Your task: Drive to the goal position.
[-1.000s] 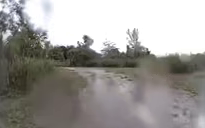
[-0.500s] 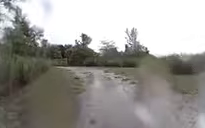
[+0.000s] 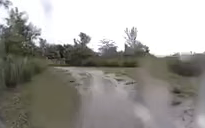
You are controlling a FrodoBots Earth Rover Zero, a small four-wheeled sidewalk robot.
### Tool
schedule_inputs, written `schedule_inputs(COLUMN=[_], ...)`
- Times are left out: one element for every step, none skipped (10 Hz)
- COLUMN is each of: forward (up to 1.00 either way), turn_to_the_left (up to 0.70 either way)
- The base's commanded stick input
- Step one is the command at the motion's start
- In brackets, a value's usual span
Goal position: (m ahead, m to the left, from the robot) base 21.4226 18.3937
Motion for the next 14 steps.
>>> schedule_inputs(forward=[0.85, 0.85, 0.85, 0.85, 0.85, 0.85, 0.85, 0.85, 0.85, 0.85, 0.85, 0.85, 0.85, 0.85], turn_to_the_left=[0.0, 0.0, 0.0, 0.0, 0.0, 0.0, 0.0, 0.0, 0.0, 0.0, 0.0, 0.0, 0.0, 0.0])
